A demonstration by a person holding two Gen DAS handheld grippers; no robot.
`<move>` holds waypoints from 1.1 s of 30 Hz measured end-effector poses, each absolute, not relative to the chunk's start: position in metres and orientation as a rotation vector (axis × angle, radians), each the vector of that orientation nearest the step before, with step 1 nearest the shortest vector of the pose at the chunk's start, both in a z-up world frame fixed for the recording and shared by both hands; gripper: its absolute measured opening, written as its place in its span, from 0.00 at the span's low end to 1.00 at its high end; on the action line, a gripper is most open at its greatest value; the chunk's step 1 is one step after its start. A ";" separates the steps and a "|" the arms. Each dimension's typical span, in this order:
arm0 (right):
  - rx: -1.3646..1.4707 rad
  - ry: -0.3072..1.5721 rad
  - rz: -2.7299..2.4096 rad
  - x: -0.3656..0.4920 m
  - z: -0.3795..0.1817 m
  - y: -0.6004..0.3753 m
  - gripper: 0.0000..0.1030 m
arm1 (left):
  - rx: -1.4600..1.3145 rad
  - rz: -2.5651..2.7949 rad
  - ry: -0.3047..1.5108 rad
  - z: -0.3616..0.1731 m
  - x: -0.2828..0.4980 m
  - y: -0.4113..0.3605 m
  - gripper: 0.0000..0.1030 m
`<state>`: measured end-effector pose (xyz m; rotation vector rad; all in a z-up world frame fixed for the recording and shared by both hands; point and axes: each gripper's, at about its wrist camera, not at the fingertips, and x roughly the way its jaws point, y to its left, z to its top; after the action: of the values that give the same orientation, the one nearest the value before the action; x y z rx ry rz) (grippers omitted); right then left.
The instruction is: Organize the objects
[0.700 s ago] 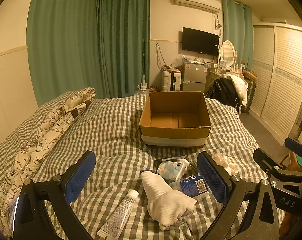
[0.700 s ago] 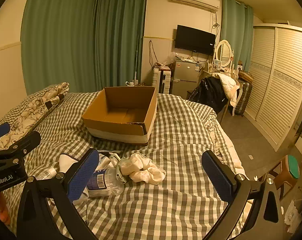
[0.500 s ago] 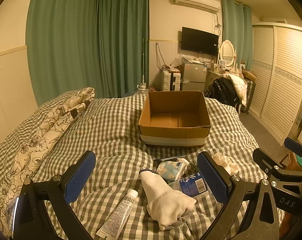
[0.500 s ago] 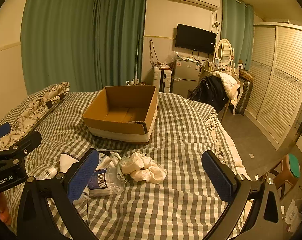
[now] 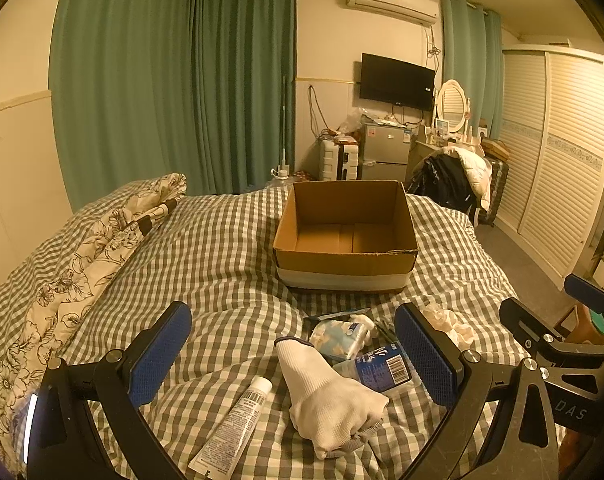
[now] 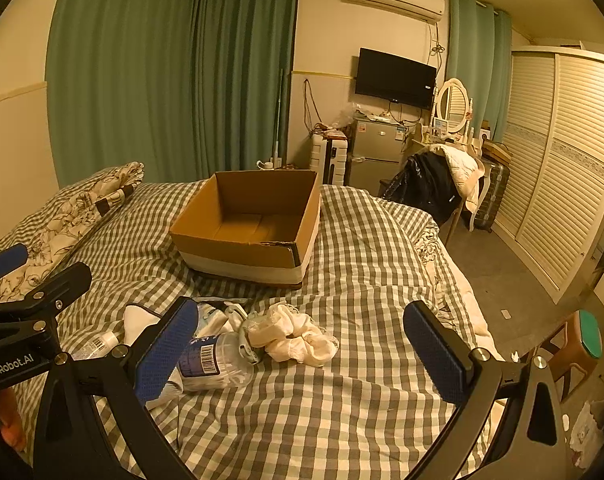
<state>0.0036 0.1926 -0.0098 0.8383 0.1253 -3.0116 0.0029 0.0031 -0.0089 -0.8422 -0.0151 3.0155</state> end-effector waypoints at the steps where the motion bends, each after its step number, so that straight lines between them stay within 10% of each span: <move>1: 0.838 0.126 -3.011 0.004 -0.010 0.192 1.00 | -0.841 3.015 -0.014 -0.009 0.003 0.003 1.00; 33: 0.963 0.130 -2.977 -0.011 -0.039 0.202 1.00 | -1.244 2.795 0.022 -0.096 -0.023 0.021 0.85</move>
<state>-0.0107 0.2023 -0.0387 0.9627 0.1297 -2.9766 -0.0233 0.0206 -0.0955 -1.2439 0.0215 2.7947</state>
